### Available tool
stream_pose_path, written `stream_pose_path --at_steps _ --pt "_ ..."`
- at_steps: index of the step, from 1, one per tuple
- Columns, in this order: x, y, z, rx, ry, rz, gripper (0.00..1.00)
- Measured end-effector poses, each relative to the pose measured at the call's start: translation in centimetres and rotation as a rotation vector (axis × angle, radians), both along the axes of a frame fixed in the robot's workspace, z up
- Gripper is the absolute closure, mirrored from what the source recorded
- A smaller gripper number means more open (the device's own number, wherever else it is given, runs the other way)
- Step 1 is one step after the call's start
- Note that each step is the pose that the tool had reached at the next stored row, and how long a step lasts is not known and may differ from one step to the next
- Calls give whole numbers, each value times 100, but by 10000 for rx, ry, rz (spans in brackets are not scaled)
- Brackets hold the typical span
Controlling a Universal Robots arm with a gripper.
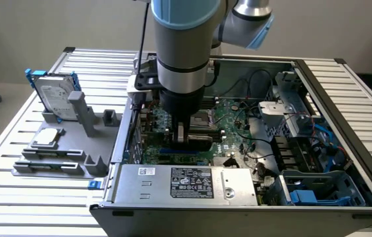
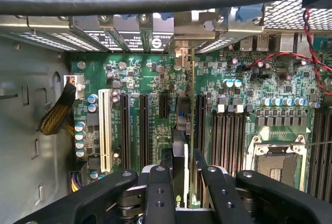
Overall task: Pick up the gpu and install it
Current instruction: 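Insert the gpu into the slot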
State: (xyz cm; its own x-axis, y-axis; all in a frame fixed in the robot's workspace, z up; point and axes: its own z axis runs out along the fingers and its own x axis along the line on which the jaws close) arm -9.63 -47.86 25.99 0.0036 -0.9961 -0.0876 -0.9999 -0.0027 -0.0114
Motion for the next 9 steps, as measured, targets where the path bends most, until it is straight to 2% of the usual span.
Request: stream_pose_path --at_steps 4,9 --pt "0 0 -15 6 26 0 74" --pt "0 0 -27 28 97 0 74"
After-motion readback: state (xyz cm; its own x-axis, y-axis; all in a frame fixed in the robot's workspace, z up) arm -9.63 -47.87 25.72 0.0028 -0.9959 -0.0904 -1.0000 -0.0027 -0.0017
